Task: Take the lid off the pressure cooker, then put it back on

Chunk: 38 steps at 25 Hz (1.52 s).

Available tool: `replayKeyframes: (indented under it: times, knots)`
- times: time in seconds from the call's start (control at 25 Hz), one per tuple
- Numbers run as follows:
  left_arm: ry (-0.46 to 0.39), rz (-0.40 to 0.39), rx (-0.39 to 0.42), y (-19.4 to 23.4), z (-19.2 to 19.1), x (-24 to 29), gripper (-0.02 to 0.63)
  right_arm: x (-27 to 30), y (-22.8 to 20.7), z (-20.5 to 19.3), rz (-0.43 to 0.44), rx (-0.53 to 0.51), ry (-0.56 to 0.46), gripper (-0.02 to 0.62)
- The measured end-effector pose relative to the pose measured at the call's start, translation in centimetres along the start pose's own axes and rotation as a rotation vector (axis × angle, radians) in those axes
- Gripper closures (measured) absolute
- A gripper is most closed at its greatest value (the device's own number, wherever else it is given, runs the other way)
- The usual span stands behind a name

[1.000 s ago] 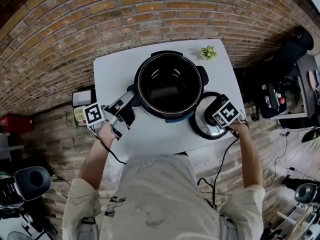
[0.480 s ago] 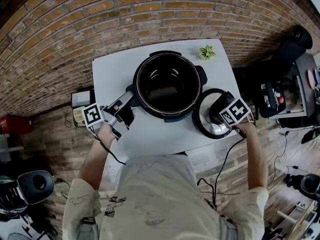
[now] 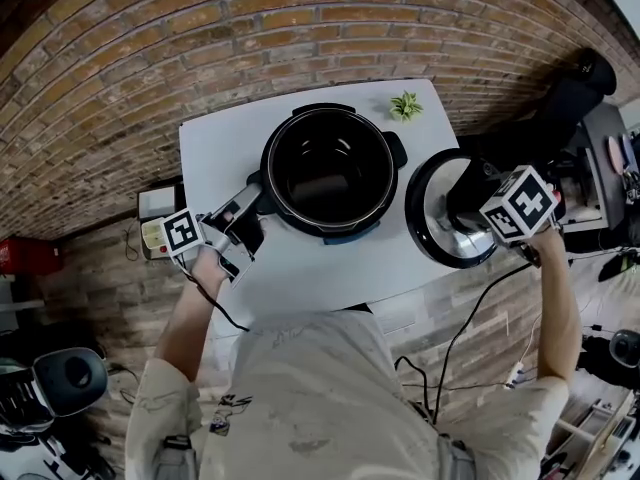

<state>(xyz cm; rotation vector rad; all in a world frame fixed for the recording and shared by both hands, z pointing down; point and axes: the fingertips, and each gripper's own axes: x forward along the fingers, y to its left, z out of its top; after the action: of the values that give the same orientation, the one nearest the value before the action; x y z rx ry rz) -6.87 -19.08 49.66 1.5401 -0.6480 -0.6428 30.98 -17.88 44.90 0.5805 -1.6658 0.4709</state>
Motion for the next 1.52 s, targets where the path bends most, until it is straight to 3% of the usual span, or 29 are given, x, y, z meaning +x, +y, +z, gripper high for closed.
replayKeyframes:
  times: [0.28, 0.48, 1.0, 1.52]
  knots:
    - [0.0, -0.002, 0.005, 0.0, 0.0, 0.0, 0.488, -6.2, -0.8, 4.3, -0.045, -0.047, -0.052, 0.301]
    - [-0.005, -0.002, 0.009, 0.0, 0.0, 0.0, 0.492, -7.5, 1.2, 9.1, -0.001, -0.129, -0.098, 0.301]
    - [-0.026, -0.011, 0.016, -0.3, 0.1, 0.2, 0.516, -3.5, 8.5, 19.3, 0.096, -0.387, -0.058, 0.301]
    - [-0.038, -0.03, -0.003, -0.7, 0.1, 0.2, 0.529, 0.0, 11.8, 23.6, 0.164, -0.43, -0.05, 0.301]
